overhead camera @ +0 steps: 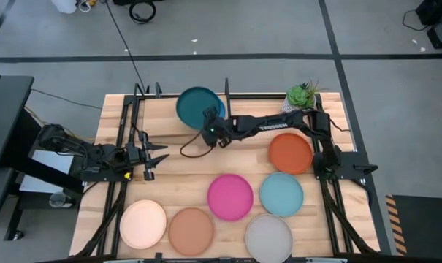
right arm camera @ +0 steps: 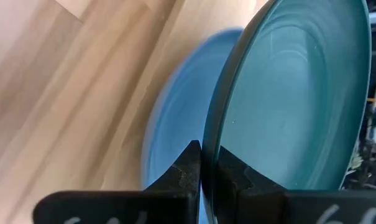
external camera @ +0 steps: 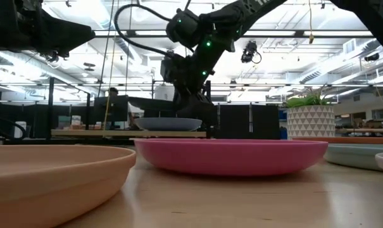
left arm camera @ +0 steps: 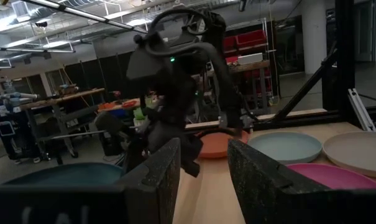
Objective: Place and stack plates onto a shelf
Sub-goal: Stack the green plate on top of the blue plate on the shelf, then put the light blue plate on the shelf
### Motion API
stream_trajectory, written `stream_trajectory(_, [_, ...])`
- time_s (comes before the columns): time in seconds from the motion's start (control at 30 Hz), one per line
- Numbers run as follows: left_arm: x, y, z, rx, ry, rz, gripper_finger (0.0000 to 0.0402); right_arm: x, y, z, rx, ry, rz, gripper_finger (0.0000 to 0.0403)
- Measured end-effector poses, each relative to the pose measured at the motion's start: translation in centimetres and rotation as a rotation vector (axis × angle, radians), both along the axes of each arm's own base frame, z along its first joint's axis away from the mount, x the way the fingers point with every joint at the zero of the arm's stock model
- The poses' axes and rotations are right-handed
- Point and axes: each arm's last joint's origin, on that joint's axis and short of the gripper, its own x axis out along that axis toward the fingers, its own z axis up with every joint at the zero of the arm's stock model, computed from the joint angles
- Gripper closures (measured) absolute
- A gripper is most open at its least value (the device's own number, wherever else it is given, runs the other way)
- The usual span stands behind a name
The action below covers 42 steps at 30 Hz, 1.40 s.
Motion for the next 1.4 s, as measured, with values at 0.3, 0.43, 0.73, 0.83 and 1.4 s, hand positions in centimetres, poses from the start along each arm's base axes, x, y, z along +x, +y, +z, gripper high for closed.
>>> stream_trajectory(0.3, [0.0,0.0,0.0,0.000,0.000,0.000,0.0260,-0.7,-1.4,-0.5,0.104,0.008,-0.043,0.0376])
stream_trajectory(0.43, [0.0,0.0,0.0,0.000,0.000,0.000,0.0260,-0.7,-1.7,-0.5,0.113,-0.001,-0.059,0.0369])
stream_trajectory(0.73, [0.0,0.0,0.0,0.000,0.000,0.000,0.0260,-0.7,-1.3,-0.5,0.133,0.005,-0.036,0.0331])
stream_trajectory(0.83, [0.0,0.0,0.0,0.000,0.001,0.000,0.0260,-0.5,-0.6,-0.5,0.114,0.009,-0.030,0.0320])
stream_trajectory(1.4, [0.0,0.0,0.0,0.001,0.002,0.000,0.0260,-1.4,6.9,4.6,0.206,-0.135,0.055,0.0296])
